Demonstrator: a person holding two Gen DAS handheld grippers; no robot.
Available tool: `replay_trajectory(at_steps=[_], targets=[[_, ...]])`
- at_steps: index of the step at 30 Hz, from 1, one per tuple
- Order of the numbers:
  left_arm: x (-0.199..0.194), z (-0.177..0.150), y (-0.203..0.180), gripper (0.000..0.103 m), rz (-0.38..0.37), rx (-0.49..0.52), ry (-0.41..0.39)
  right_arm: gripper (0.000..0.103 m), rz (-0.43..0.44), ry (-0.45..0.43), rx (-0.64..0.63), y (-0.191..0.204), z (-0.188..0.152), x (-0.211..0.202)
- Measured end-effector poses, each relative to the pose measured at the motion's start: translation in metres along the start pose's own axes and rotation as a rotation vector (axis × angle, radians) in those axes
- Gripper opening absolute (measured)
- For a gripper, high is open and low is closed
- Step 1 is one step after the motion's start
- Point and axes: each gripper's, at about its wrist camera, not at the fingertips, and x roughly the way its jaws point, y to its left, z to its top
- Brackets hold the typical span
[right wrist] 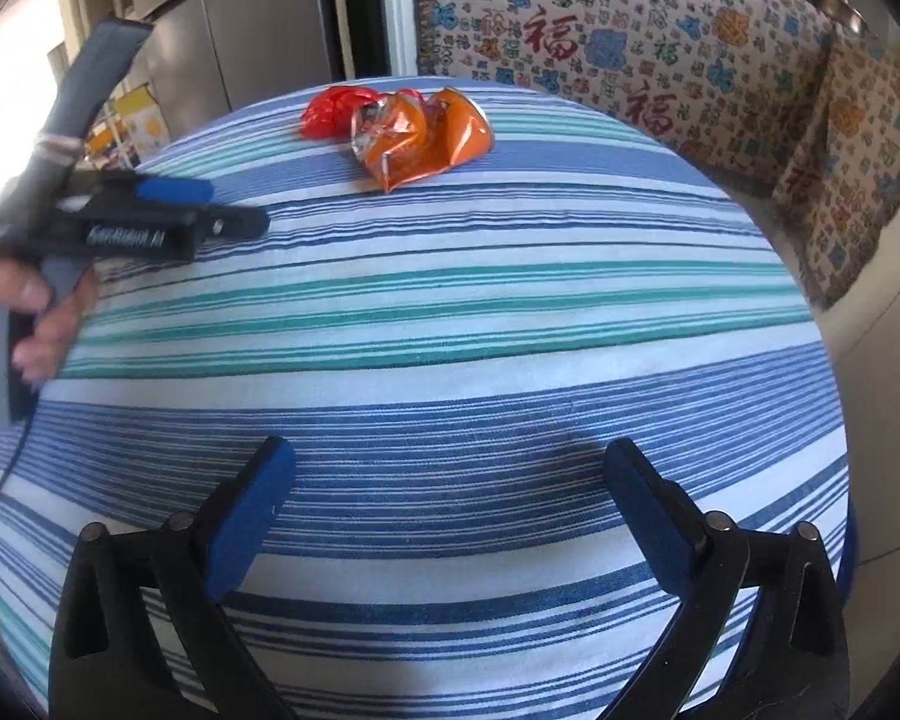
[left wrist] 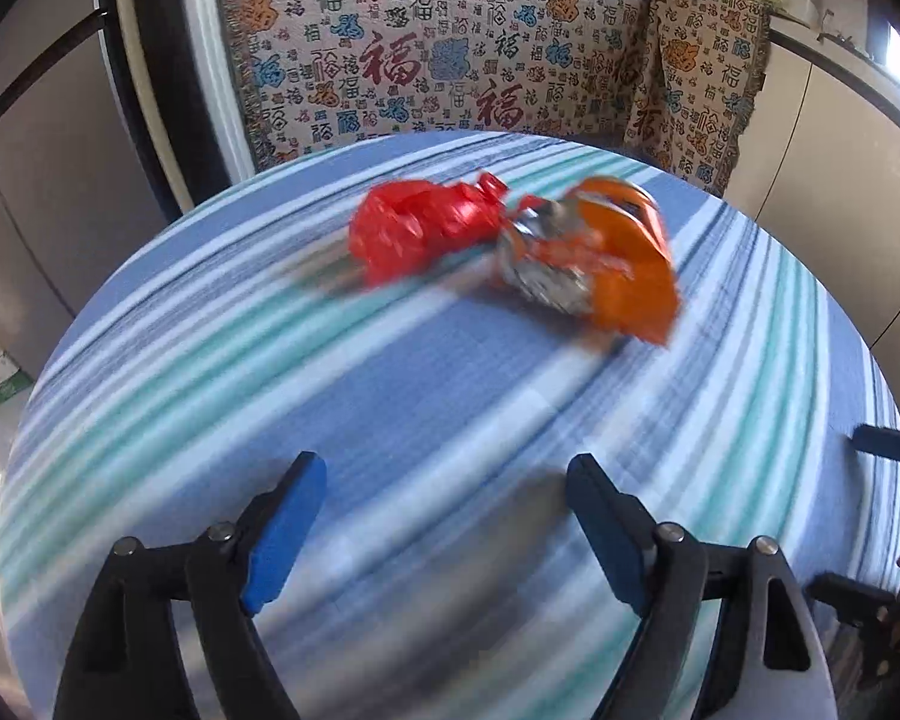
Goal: Collect trash
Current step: 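Grasp the red plastic bag with the left tool while the right tool grasps the orange crushed can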
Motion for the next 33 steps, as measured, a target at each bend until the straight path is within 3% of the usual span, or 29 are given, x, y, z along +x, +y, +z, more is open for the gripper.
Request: replay_trajectory(at_steps=[6,15,16,19,24,29,33], targets=[[0.036,0.046,0.032,0.088,-0.048,0.064,-0.017,0.103,-0.007,0.002,-0.004,0.004,-0.001,0.0],[0.063,0.084,0.025,0.088,-0.113,0.203,-0.028,0.103,-0.006,0.002,-0.004,0.004,-0.001,-0.001],[0.064,0.085,0.024,0.085,-0.121,0.211,-0.029,0.103,-0.006,0.002,-0.004,0.003,0.0,-0.001],[0.058,0.083,0.019,0.045,-0.156,0.234,-0.049,0.103,-0.006,0.004,-0.005,0.003,0.0,-0.001],[0.038,0.058,0.016,0.042,-0.068,0.11,-0.044,0.103,-0.005,0.004,-0.005,0.004,0.0,-0.001],[-0.011,-0.004,-0.009,0.042,0.08,-0.092,0.007,0.103,-0.004,0.005,-0.005,0.003,0.0,-0.001],[-0.043,-0.048,-0.039,0.046,0.112,-0.155,0.029,0.103,0.008,0.0,0.005,0.003,0.001,-0.001]])
